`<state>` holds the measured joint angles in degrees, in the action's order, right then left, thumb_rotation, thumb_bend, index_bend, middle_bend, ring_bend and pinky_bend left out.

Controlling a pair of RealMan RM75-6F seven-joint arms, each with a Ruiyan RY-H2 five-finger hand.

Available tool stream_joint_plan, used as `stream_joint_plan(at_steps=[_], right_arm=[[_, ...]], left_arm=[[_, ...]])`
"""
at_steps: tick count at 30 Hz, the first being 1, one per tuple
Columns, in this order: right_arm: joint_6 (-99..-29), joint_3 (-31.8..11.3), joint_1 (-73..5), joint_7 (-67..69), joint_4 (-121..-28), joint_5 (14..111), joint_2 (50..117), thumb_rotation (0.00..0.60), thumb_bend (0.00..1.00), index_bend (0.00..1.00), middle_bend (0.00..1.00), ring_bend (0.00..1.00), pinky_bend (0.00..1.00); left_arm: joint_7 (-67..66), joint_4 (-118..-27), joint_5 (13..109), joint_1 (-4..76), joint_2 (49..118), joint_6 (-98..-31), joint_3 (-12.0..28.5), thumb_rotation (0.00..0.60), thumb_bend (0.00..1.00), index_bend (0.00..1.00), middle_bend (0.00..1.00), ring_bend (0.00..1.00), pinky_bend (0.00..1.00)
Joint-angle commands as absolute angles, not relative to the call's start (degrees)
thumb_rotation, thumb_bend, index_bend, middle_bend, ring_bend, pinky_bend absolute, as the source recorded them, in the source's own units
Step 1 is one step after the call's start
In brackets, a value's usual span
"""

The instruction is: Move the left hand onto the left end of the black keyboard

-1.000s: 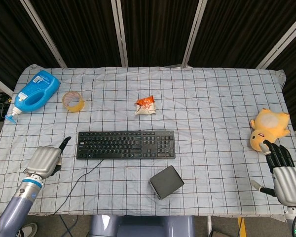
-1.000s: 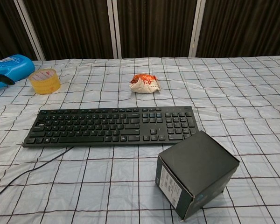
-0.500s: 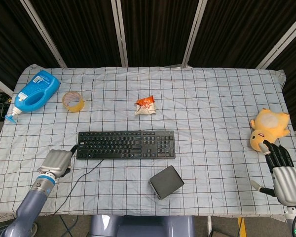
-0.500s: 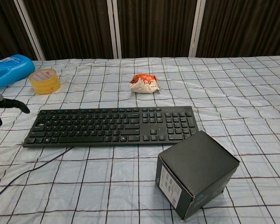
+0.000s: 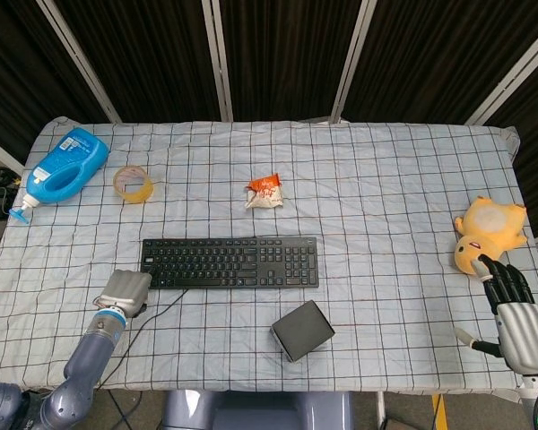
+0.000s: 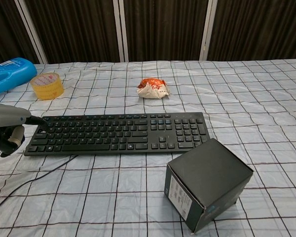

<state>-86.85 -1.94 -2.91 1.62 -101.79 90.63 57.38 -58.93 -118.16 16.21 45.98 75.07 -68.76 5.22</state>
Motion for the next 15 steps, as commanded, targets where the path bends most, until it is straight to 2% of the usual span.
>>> stream_joint_plan(at_steps=[1, 15], right_arm=[[-86.73, -1.97, -2.95, 1.96, -101.80, 90.52, 57.31, 0.600, 0.07, 0.02, 0.00, 0.00, 0.00], [-86.62, -1.85, -2.90, 2.13, -102.12, 90.49, 57.27, 0.600, 0.08, 0.02, 0.00, 0.00, 0.00]], left_arm=[[-59.66, -116.54, 14.23, 47.48, 76.58, -69.91, 4.74, 0.600, 1.00, 0.11, 0.81, 0.72, 0.50], [-58.92, -113.39, 10.86, 50.49, 78.11, -69.97, 4.13, 0.600, 1.00, 0.12, 0.81, 0.72, 0.50]])
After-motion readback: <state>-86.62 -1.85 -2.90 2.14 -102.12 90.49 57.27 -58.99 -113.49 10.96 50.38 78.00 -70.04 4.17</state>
